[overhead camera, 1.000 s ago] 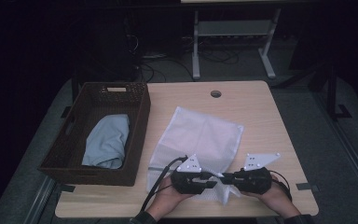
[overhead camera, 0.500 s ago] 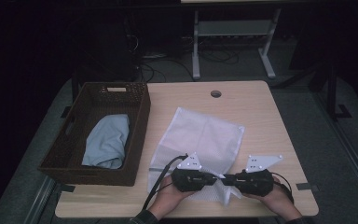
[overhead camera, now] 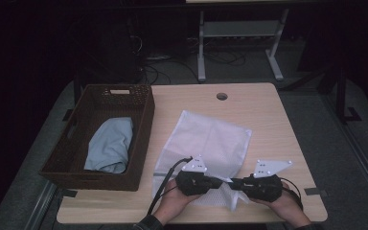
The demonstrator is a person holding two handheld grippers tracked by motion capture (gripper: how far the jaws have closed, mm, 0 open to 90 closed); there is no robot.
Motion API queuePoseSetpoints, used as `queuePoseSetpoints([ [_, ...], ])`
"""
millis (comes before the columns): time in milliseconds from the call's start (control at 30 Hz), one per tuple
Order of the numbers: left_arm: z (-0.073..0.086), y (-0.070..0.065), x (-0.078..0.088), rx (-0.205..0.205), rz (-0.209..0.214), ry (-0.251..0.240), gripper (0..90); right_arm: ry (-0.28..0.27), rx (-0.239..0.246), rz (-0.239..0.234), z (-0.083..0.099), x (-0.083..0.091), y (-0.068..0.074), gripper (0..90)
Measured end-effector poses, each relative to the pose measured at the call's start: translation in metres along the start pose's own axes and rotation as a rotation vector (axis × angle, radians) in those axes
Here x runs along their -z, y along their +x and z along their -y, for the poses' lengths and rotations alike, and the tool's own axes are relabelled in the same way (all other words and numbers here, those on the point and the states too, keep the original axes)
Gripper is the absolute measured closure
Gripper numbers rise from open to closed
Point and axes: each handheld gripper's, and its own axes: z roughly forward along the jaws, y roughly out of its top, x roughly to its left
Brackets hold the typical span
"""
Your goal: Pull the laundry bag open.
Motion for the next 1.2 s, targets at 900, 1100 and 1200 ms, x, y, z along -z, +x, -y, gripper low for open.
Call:
queuePoseSetpoints([
  [900, 0.0043, 0.0043, 0.0041, 0.016, -0.004, 0.027, 87.1, 0.005, -0.007, 0.02, 0.0027, 0.0026, -0.0063, 83.3],
  [1100, 0.0045, 0.0057, 0.0056, 0.018, -0.009, 0.026, 87.0, 0.0, -0.013, 0.03, 0.0035, 0.0052, -0.009, 83.3],
  [1200, 0.0047, 0.0059, 0.0055, 0.015, -0.01, 0.029, 87.0, 0.0, -0.011, 0.033, 0.0038, 0.0055, -0.0094, 83.3],
])
